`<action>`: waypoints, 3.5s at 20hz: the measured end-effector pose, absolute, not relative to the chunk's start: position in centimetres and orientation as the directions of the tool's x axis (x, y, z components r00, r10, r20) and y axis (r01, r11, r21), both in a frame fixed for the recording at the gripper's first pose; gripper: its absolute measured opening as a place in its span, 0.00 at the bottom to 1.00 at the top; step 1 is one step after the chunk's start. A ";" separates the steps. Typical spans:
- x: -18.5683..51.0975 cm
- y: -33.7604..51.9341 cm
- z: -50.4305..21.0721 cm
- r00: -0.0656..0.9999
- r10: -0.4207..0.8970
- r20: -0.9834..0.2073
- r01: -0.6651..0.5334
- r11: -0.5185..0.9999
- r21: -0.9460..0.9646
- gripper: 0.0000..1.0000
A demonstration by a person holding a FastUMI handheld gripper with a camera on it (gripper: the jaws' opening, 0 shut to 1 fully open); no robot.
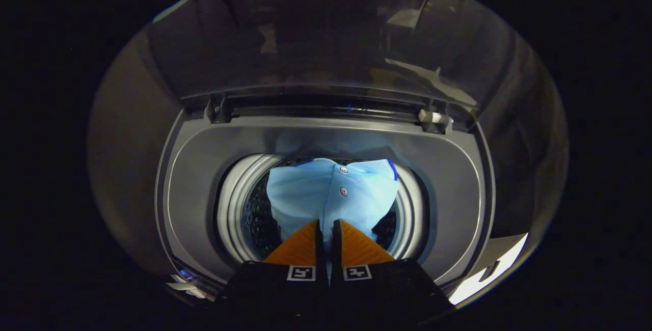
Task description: Put the clothes into the washing machine and then close the washing machine lid.
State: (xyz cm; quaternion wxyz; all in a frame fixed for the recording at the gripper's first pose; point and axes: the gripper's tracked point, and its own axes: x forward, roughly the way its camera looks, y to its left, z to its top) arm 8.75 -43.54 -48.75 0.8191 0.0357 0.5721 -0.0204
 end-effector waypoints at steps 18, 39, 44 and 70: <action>11.4 -44.0 -45.7 0.506 -0.034 -0.862 0.174 0.983 0.063 0.99; 16.6 -45.4 -24.5 0.906 -0.067 -0.417 0.160 0.968 0.192 0.99; 18.7 -45.3 -20.9 0.948 -0.047 -0.316 0.109 0.978 0.180 0.98; 26.7 -46.3 -23.1 0.869 -0.066 -0.490 0.113 0.991 0.066 1.00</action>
